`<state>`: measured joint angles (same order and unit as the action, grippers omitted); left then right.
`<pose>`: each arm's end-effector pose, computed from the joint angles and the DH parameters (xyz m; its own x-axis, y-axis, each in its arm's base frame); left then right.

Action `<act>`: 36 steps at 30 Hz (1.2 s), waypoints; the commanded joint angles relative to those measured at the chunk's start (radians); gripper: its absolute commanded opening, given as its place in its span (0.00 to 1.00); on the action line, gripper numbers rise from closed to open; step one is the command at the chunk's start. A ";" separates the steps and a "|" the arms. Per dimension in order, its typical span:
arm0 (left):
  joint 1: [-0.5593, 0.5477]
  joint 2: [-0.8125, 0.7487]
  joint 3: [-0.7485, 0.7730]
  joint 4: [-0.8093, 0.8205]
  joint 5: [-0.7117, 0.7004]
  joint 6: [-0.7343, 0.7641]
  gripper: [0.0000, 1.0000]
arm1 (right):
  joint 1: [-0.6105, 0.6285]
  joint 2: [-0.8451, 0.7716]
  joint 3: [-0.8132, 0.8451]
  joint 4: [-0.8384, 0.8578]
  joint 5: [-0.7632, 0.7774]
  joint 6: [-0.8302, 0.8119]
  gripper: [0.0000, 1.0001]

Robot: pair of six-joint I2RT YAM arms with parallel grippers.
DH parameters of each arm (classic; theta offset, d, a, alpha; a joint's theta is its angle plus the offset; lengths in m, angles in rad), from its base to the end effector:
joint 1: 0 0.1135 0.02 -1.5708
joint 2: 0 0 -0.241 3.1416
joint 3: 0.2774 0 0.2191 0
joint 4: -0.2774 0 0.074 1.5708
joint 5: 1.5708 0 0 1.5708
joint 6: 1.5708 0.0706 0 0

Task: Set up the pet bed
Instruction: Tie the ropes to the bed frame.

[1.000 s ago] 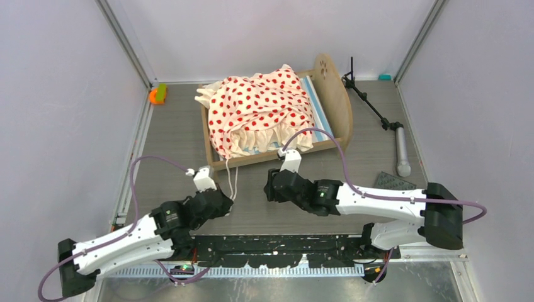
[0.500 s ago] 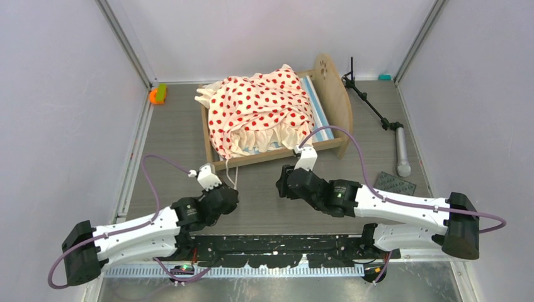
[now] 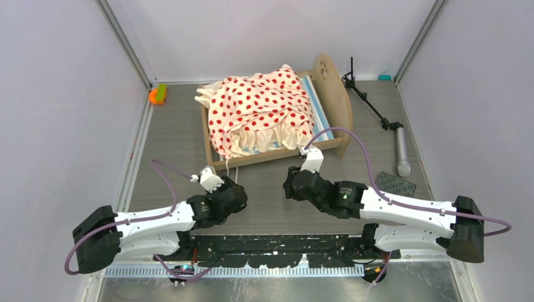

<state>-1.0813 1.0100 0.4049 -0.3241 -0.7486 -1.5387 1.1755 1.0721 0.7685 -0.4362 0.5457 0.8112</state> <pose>0.1245 -0.1314 0.1463 -0.4670 -0.6809 -0.5642 -0.3619 0.7293 -0.5807 0.1197 0.1917 0.2288 -0.6437 0.0668 -0.7623 -0.2533 0.9214 0.2946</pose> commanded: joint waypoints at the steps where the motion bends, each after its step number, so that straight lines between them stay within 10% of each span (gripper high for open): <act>1: 0.002 0.022 0.019 0.046 -0.071 -0.050 0.49 | -0.002 -0.022 -0.005 0.004 0.037 0.015 0.52; 12: 0.009 -0.186 0.046 -0.135 -0.169 0.105 0.57 | -0.003 -0.064 -0.029 -0.007 0.041 0.027 0.52; 18: 0.151 -0.291 -0.050 0.079 -0.013 0.412 0.54 | -0.004 -0.076 -0.040 -0.007 0.035 0.037 0.52; 27: 0.334 -0.114 -0.060 0.294 0.268 0.596 0.47 | -0.004 -0.089 -0.054 0.006 0.015 0.034 0.52; 36: 0.336 0.058 -0.028 0.357 0.213 0.621 0.50 | -0.004 -0.094 -0.070 0.025 0.003 0.040 0.52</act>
<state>-0.7521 1.0573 0.3458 -0.0490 -0.4931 -0.9531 1.1755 1.0027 0.7029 -0.4480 0.5392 0.8299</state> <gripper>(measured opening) 0.508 0.519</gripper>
